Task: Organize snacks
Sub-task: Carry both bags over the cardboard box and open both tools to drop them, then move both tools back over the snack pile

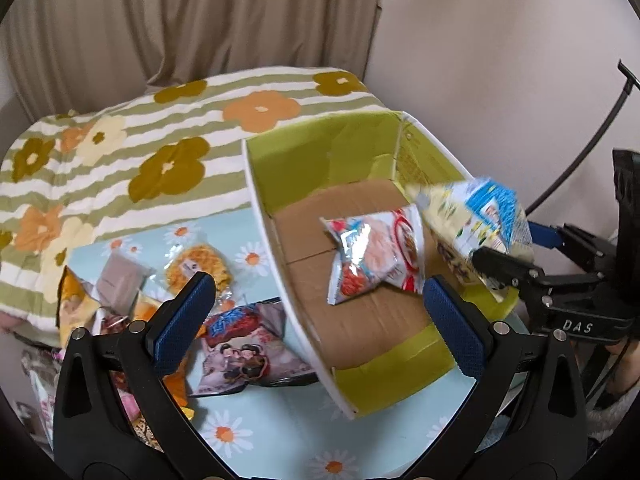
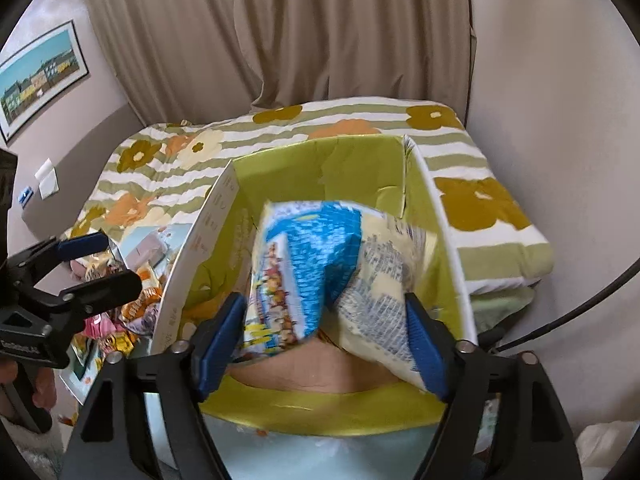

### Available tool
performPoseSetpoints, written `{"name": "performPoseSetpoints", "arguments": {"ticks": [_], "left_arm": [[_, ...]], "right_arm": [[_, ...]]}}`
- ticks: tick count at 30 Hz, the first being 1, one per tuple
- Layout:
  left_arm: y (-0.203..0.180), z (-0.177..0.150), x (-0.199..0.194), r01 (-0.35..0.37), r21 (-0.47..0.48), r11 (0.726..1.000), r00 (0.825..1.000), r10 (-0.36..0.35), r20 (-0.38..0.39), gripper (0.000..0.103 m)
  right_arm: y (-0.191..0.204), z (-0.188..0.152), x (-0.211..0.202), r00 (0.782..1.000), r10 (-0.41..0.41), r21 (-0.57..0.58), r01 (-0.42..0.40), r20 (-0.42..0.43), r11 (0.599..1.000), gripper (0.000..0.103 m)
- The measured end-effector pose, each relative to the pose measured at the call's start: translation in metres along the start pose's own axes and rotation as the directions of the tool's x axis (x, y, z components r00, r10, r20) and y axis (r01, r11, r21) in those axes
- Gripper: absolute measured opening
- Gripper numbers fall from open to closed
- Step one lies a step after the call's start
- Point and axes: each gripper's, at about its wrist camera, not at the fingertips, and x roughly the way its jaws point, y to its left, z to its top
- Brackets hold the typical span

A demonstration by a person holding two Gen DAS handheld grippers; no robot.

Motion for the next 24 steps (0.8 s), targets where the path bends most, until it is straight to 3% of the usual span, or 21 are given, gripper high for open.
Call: {"name": "performPoseSetpoints", "arguments": {"ticks": [1,2,4,11,24], "left_arm": [[0.002,-0.001,0.000,-0.005,-0.005,1.000,1.000,0.005,0.000,0.103],[0.004,-0.002,0.000,-0.009,-0.008,1.000,1.000,0.009,-0.001,0.103],[0.007,-0.005,0.000,-0.019,-0.013,1.000,1.000,0.019,-0.002,0.103],[0.008,-0.020,-0.006,-0.018,-0.044,0.999,1.000,0.018,0.000,0.103],[0.010,-0.046,-0.064,-0.110,-0.114,0.987,0.989,0.119,0.083,0.103]], "right_arm": [[0.000,-0.001,-0.001,1.000,0.012,0.000,-0.012,0.018,1.000,0.099],[0.000,-0.002,-0.002,0.999,0.015,-0.005,-0.015,0.037,1.000,0.102],[0.001,-0.004,-0.006,0.998,0.010,-0.020,-0.008,0.062,1.000,0.102],[-0.003,-0.008,-0.010,1.000,-0.002,-0.002,0.002,0.013,1.000,0.102],[0.024,-0.011,-0.034,0.995,0.098,-0.100,-0.095,0.018,0.990,0.102]]}}
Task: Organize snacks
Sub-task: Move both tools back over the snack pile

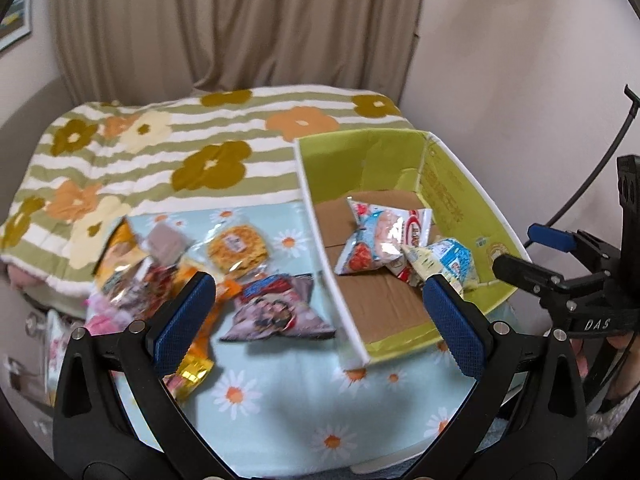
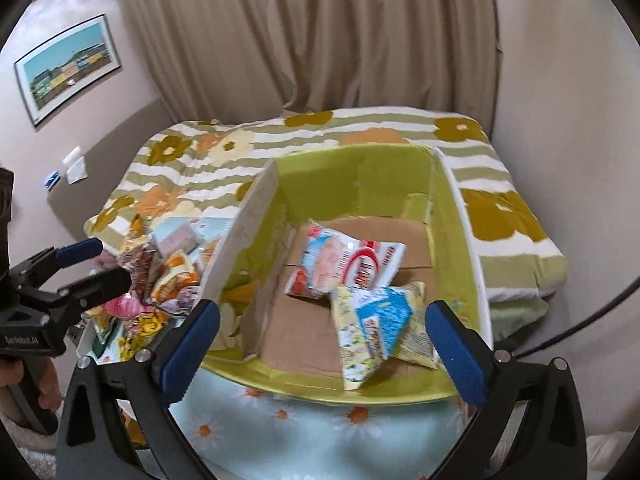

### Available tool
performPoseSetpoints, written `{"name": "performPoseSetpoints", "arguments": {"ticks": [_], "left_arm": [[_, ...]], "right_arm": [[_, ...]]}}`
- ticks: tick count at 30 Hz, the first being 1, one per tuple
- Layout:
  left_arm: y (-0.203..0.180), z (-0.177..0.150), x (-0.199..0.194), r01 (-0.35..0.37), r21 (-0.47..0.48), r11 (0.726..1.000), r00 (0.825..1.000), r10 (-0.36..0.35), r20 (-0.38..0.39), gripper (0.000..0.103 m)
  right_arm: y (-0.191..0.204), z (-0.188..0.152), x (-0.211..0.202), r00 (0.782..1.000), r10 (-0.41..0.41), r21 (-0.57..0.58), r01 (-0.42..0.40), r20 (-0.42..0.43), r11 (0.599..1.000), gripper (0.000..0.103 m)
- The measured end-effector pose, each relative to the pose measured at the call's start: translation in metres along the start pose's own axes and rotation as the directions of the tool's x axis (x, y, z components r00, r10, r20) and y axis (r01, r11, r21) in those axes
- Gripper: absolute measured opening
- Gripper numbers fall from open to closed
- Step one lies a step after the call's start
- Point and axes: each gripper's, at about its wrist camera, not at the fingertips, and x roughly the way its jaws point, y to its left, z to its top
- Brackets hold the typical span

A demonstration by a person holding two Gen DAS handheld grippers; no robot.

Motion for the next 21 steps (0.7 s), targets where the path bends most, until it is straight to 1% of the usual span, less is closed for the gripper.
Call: {"name": "performPoseSetpoints", "arguments": {"ticks": [5,7,9,15,17,19,21], "left_arm": [[0.018,-0.019,-0.029,-0.060,-0.048,0.997,0.998,0.062,0.030,0.103],[0.028,-0.028,-0.040,-0.095,-0.067,0.993,0.994,0.098,0.041,0.103],[0.038,-0.036,-0.049,-0.123,-0.092,0.988,0.991,0.128,0.047,0.103],[0.082,-0.060,-0.067,-0.171,-0.191,0.967,0.983,0.181,0.037,0.103],[0.098,-0.066,-0.072,-0.181,-0.221,0.958,0.981,0.193,0.033,0.103],[0.117,-0.071,-0.074,-0.194,-0.254,0.948,0.978,0.206,0.022,0.103],[0.137,-0.076,-0.075,-0.191,-0.299,0.935,0.979,0.204,0.014,0.103]], "right_arm": [[0.025,0.006,-0.003,0.997,0.071,-0.051,-0.070,0.021,0.996,0.102],[0.038,0.008,-0.003,0.995,0.097,-0.074,-0.095,0.028,0.993,0.102],[0.051,0.010,-0.002,0.992,0.125,-0.100,-0.122,0.032,0.988,0.102],[0.099,0.018,0.006,0.981,0.193,-0.187,-0.184,0.031,0.965,0.102],[0.115,0.022,0.013,0.977,0.212,-0.214,-0.203,0.021,0.956,0.102],[0.132,0.029,0.025,0.972,0.237,-0.221,-0.232,-0.005,0.947,0.102],[0.148,0.036,0.041,0.965,0.261,-0.221,-0.262,-0.036,0.939,0.102]]}}
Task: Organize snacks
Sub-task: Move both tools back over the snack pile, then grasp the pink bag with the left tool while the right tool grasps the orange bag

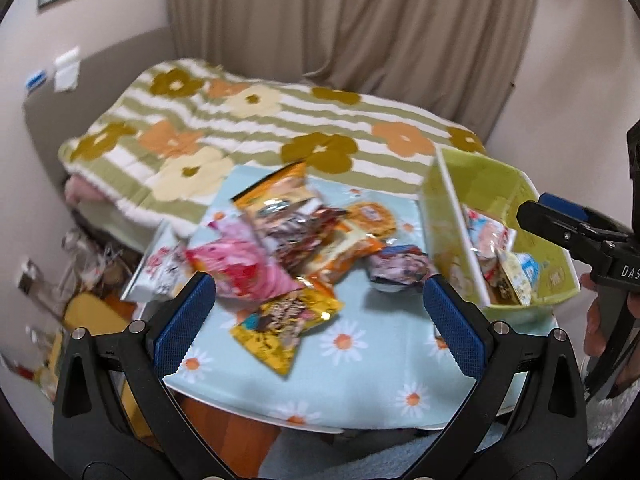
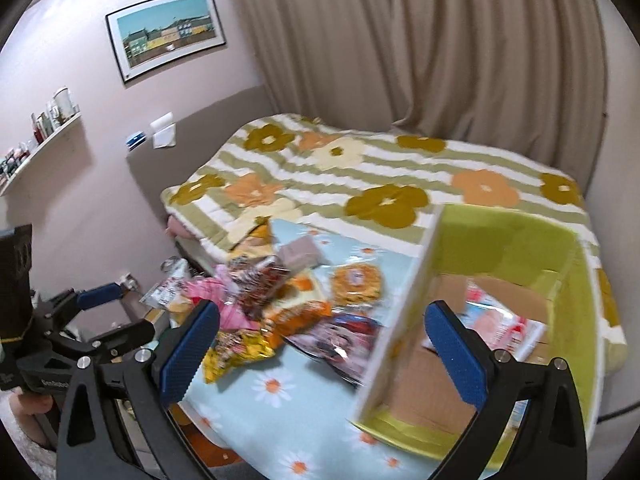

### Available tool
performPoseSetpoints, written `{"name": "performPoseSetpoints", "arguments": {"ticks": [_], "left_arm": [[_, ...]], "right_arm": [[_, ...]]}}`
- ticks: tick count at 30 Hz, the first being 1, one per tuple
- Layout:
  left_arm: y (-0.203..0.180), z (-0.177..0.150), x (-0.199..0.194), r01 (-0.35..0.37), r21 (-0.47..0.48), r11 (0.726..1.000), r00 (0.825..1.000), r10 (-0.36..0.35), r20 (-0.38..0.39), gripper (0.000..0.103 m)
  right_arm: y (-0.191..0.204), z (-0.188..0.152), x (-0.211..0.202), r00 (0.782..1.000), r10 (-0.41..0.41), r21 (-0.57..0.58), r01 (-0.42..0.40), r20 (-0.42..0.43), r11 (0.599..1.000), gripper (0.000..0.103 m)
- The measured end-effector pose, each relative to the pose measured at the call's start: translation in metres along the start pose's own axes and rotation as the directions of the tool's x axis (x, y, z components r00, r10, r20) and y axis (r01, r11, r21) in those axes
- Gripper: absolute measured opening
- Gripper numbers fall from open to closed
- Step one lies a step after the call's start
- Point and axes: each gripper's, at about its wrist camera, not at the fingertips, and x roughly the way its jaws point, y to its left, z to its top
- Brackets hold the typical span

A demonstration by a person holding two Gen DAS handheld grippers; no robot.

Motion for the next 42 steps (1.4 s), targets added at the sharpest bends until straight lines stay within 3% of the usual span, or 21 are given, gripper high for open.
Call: {"name": "performPoseSetpoints", "arguments": {"ticks": [9,17,23,27,33,34,38,42], "left_arm": [[0.066,-0.006,0.061,0.027,-0.203,0.979,0.995,-0.046,-0.090,0.103],[0.086,-0.021,0.126,0.020,-0.283,0.959,0.987,-0.064,-0.150,0.103],[0.090,-0.021,0.157,0.014,-0.306,0.952,0.990,-0.056,-0.128,0.101],[0.096,-0.019,0.168,-0.009,-0.329,0.944,0.993,-0.031,-0.114,0.096],[0.103,-0.019,0.175,-0.030,-0.324,0.946,0.993,-0.008,-0.115,0.080],[0.104,-0.019,0.176,-0.036,-0.320,0.947,0.993,-0.003,-0.120,0.076],[0.107,-0.019,0.181,-0.033,-0.324,0.946,0.992,-0.009,-0.127,0.073],[0.103,-0.021,0.184,-0.050,-0.302,0.952,0.988,0.003,-0.153,0.062]], "right_arm": [[0.029,0.026,0.085,0.988,0.082,-0.030,-0.087,-0.128,0.996,0.102],[0.044,0.035,0.170,0.953,0.130,-0.041,-0.147,-0.272,0.988,0.102],[0.044,0.036,0.212,0.922,0.187,-0.001,-0.199,-0.340,0.980,0.102],[0.046,0.036,0.228,0.906,0.208,0.008,-0.221,-0.368,0.975,0.102],[0.050,0.032,0.246,0.892,0.213,0.011,-0.227,-0.400,0.974,0.102],[0.050,0.031,0.250,0.890,0.212,0.011,-0.227,-0.404,0.974,0.102],[0.051,0.030,0.255,0.887,0.208,0.007,-0.225,-0.412,0.974,0.102],[0.051,0.030,0.259,0.886,0.206,0.007,-0.223,-0.416,0.975,0.102]]}}
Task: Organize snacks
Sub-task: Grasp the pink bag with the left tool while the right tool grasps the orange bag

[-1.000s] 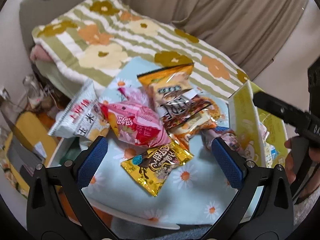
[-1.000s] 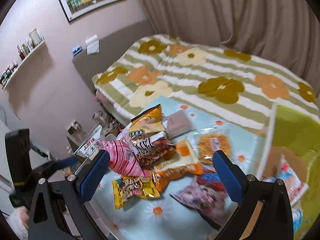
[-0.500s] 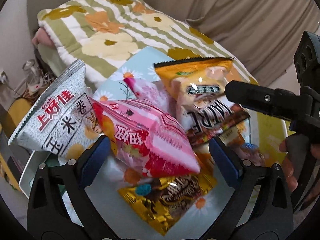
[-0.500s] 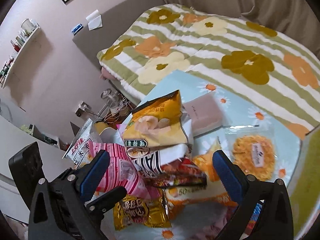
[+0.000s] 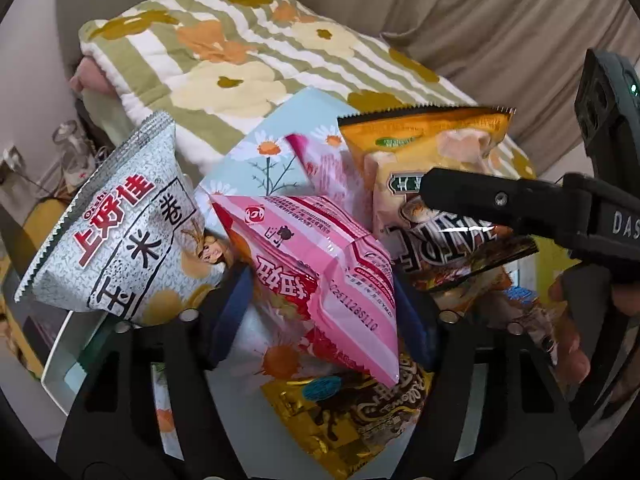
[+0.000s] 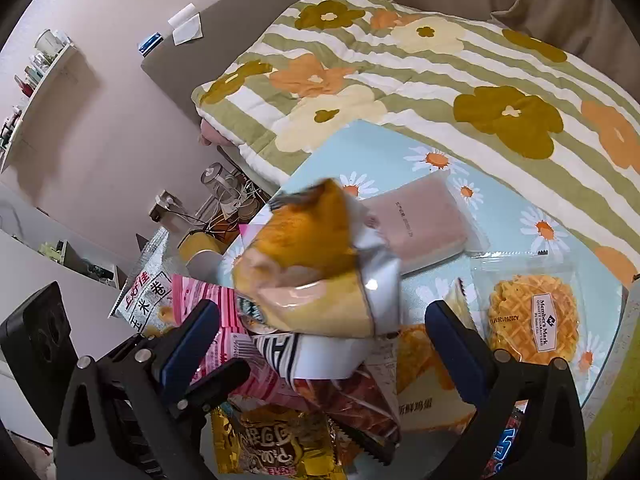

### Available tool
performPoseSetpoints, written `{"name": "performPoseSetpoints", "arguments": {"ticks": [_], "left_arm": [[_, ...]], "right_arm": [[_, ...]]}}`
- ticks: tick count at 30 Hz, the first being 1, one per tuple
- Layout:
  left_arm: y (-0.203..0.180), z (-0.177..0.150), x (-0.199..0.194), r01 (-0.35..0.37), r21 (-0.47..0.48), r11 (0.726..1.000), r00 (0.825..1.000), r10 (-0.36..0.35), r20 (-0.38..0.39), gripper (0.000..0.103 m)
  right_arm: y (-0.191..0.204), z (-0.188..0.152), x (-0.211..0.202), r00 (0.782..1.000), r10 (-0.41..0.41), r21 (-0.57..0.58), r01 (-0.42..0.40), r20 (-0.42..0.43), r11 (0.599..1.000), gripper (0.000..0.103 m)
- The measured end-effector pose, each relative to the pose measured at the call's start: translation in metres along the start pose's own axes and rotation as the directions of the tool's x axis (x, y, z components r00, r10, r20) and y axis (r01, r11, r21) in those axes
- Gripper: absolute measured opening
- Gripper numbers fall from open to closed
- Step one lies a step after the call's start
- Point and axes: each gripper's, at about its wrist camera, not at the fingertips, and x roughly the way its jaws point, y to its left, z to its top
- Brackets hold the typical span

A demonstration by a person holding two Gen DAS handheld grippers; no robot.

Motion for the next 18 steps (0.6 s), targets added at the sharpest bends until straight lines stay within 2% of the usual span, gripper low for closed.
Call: {"name": "performPoseSetpoints", "arguments": {"ticks": [9,16,17,18], "left_arm": [[0.009,-0.005,-0.009,0.034,-0.021,0.999,0.999,-0.034,-0.008,0.056],[0.005,-0.009,-0.020,0.043,0.013,0.999,0.999,-0.043,-0.002,0.056],[0.004,-0.009,-0.021,0.045,0.014,0.999,0.999,-0.045,-0.001,0.056],[0.004,-0.010,-0.022,0.048,0.016,0.999,0.999,-0.048,0.000,0.056]], "right_arm": [[0.001,-0.001,0.006,1.000,-0.006,-0.019,0.005,-0.010,1.000,0.102],[0.006,-0.004,0.008,0.999,-0.038,-0.041,0.038,-0.002,0.998,0.102],[0.007,-0.005,0.008,0.999,-0.050,-0.049,0.050,0.004,0.998,0.102],[0.009,-0.005,0.008,0.998,-0.060,-0.056,0.060,0.006,0.997,0.097]]}}
